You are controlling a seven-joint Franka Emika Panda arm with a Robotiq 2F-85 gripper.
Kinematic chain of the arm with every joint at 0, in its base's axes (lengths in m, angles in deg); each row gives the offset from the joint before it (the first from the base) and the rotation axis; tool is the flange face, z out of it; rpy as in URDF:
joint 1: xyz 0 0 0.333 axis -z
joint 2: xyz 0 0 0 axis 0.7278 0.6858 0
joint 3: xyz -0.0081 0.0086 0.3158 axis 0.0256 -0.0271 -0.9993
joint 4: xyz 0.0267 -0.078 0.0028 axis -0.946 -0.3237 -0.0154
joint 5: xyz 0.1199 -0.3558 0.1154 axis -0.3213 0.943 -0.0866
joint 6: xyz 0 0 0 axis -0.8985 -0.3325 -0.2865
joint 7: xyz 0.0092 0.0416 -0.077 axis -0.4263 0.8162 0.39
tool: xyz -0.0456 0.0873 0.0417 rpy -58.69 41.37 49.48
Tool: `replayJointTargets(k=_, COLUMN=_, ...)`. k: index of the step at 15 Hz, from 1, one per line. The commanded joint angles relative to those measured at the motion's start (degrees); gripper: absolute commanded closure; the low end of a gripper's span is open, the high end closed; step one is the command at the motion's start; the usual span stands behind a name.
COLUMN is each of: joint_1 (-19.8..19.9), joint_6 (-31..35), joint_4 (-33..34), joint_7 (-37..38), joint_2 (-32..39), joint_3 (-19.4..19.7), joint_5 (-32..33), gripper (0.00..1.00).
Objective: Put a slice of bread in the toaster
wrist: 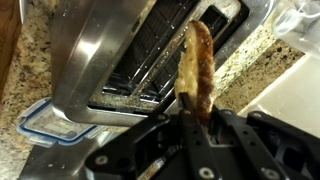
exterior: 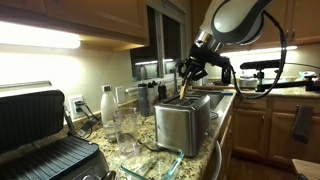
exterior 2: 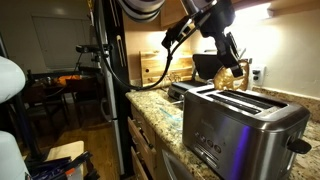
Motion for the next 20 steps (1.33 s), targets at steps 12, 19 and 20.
replayJointTargets(k=12, joint_1=-2.49, joint_6=9.15, joint_4=-2.37, joint_7=-0.72, joint_2=3.64, joint_3=1.59, joint_5=-9.60, gripper=0.91)
replayJointTargets(k=19, joint_1=-4.42, joint_6=11.65, joint_4=-1.89, joint_7=-2.06, joint_2=5.92, joint_3=2.80, joint_5=-14.08, gripper=0.91)
replayJointTargets(k=20, joint_1=-4.58, joint_6=11.75, joint_4=-1.86, joint_7=-2.20, joint_2=6.13, joint_3=2.98, joint_5=-14.59, gripper=0.91)
